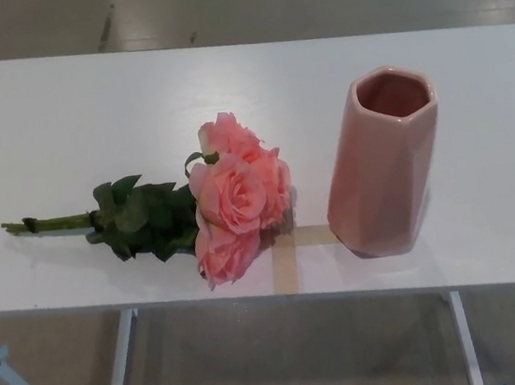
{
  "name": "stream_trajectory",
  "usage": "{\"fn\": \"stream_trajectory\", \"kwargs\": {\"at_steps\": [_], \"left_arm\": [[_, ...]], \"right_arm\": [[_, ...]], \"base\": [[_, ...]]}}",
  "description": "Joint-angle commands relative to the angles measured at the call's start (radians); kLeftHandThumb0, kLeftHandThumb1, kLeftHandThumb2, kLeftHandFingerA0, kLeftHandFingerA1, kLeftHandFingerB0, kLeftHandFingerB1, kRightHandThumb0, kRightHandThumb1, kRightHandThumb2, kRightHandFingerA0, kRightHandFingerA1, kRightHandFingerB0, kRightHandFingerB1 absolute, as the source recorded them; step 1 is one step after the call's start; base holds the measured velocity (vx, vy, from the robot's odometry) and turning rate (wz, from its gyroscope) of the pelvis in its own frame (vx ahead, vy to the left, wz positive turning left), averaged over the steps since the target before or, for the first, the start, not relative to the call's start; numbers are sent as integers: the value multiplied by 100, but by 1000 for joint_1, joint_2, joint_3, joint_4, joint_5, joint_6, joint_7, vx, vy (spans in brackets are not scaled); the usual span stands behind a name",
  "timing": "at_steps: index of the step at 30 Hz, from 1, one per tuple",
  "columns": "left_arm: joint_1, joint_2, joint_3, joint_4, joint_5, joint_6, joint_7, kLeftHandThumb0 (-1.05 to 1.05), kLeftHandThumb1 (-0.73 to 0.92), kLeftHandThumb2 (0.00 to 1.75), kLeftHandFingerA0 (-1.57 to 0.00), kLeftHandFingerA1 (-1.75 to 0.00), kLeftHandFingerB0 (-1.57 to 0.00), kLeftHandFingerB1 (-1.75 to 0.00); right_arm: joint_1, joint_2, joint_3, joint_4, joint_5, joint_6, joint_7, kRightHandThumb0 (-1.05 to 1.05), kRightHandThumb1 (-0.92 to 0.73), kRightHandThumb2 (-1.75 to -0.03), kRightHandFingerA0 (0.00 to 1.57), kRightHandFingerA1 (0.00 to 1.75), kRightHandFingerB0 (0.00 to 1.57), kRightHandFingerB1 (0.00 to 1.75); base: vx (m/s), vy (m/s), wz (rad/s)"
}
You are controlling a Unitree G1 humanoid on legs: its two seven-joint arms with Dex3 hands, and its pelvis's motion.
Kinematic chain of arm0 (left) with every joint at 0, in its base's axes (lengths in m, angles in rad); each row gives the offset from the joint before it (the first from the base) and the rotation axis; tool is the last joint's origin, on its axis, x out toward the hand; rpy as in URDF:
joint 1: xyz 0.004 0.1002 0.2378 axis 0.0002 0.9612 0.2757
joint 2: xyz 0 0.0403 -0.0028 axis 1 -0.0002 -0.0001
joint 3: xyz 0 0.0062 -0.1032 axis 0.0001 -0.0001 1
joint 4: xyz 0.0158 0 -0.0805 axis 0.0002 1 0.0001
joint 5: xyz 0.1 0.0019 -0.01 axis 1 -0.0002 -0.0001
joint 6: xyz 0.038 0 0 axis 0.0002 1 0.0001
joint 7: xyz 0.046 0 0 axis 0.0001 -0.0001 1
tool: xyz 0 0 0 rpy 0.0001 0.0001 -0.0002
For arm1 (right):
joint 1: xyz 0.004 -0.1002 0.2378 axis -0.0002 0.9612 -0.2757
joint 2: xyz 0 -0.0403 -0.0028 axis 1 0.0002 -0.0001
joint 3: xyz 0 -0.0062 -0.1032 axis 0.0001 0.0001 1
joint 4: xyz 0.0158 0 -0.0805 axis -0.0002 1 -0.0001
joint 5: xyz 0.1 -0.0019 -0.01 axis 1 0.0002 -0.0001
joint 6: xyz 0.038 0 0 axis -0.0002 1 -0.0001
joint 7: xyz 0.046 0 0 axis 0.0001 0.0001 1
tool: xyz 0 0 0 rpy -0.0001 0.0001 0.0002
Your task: Use the left hand to pick up the rose and then lift and insert it into the pink vase.
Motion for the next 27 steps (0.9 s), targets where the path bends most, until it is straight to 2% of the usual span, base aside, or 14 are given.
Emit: {"fn": "stream_trajectory", "kwargs": {"at_steps": [1, 2, 4, 7, 14, 17, 19, 20, 22, 25, 26, 27], "left_arm": [[256, 222, 89, -826, -367, -8, -281, -57, 41, 53, -32, -38, -38, -34], [238, 137, 84, -853, -316, -69, -173, -60, 37, 57, -29, -39, -38, -37], [213, 79, 85, -882, -288, -90, -98, -54, 40, 53, -30, -37, -38, -35], [168, 66, 101, -906, -270, -71, -62, -53, 40, 53, -30, -37, -35, -34], [-36, 110, 143, -946, -242, 68, -9, -52, 39, 53, -33, -34, -31, -31], [-125, 113, 130, -931, -187, 101, 7, -53, 40, 53, -32, -33, -31, -31], [-205, 98, 112, -899, -84, 107, 24, -54, 40, 53, -27, -32, -30, -31], [-253, 92, 98, -874, -19, 118, 38, -26, 17, 80, -11, -52, -11, -50], [-366, 91, 57, -808, 109, 153, 66, -28, 17, 81, -8, -51, -8, -49], [-454, 88, 14, -746, 180, 187, 76, -29, 17, 80, -5, -50, -5, -48], [-489, 90, -4, -718, 201, 203, 76, -58, 43, 54, -16, -29, -21, -29], [-525, 92, -23, -689, 222, 219, 76, -58, 43, 54, -16, -29, -21, -29]], "right_arm": [[-18, -11, 6, 10, 5, 18, -20, -27, -65, -59, 71, 50, 56, 44], [-19, -11, 9, 9, 1, 16, -19, -27, -65, -59, 71, 50, 57, 44], [-19, -10, 13, 10, -3, 15, -21, -26, -65, -59, 71, 50, 57, 44], [-17, -11, 15, 11, -6, 14, -22, -26, -65, -59, 71, 50, 57, 44], [-30, -13, 17, 12, -6, 24, -25, -25, -65, -59, 71, 50, 57, 44], [-32, -13, 19, 12, -6, 21, -26, -25, -65, -59, 71, 50, 57, 44], [-35, -11, 19, 14, -3, 23, -23, -26, -64, -59, 70, 50, 56, 44], [-36, -11, 21, 15, -3, 25, -23, -26, -65, -59, 69, 49, 57, 44], [-38, -10, 22, 17, -2, 26, -24, -25, -65, -59, 68, 49, 56, 44], [-37, -9, 24, 17, -2, 26, -30, -25, -65, -59, 68, 49, 56, 44], [-39, -9, 25, 17, -2, 28, -32, -26, -65, -59, 68, 49, 56, 44], [-41, -9, 26, 18, -2, 29, -35, -26, -65, -59, 68, 49, 56, 44]], "base": [[0, 0, 0], [0, 0, 0], [0, 0, 0], [0, 0, 0], [0, 0, 0], [0, 0, 0], [0, 0, 0], [0, 0, 0], [0, 0, 0], [0, 0, 0], [0, 0, 0], [0, 0, 0]]}}
